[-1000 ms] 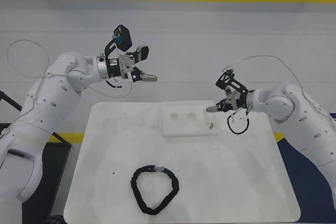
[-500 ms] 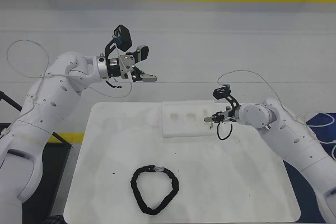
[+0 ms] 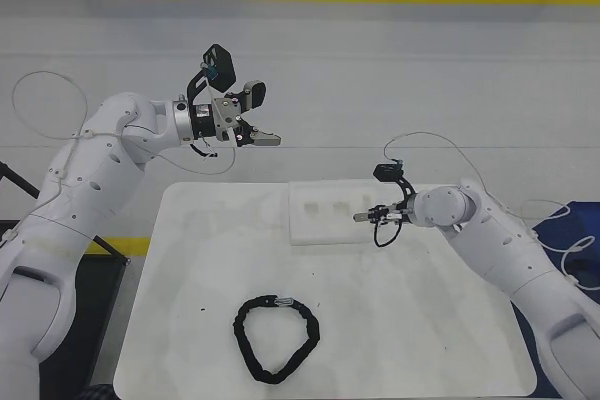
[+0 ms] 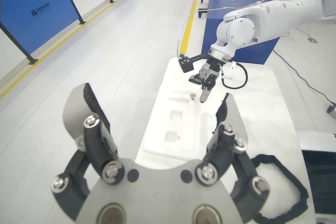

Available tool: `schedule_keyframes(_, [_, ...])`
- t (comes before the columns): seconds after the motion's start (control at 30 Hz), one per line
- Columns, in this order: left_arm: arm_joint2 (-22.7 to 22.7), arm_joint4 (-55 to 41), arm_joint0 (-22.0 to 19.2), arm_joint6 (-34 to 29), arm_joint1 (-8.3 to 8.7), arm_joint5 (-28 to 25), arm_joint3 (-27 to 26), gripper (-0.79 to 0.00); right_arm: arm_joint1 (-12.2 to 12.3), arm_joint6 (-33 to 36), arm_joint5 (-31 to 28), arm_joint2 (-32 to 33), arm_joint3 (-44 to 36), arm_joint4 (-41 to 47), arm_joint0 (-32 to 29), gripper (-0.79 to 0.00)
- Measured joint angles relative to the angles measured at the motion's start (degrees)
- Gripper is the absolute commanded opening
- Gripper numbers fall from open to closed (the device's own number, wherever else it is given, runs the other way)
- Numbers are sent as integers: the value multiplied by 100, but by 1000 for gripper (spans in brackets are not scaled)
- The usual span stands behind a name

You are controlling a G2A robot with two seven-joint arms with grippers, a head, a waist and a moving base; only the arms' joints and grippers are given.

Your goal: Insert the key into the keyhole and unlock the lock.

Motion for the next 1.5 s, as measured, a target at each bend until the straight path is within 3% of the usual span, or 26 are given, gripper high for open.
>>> schedule_keyframes(0.1, [0,0,0,0,0,0,0,0,-87,132,-110,-22,222,125,49,0])
schedule_keyframes(0.67, [0,0,0,0,0,0,0,0,-86,133,-109,-22,224,124,50,0])
schedule_keyframes(0.83, [0,0,0,0,0,0,0,0,-137,379,204,-36,210,141,5,0])
schedule_keyframes(1.5, [0,0,0,0,0,0,0,0,-762,351,-1725,-462,1630,-714,592,0])
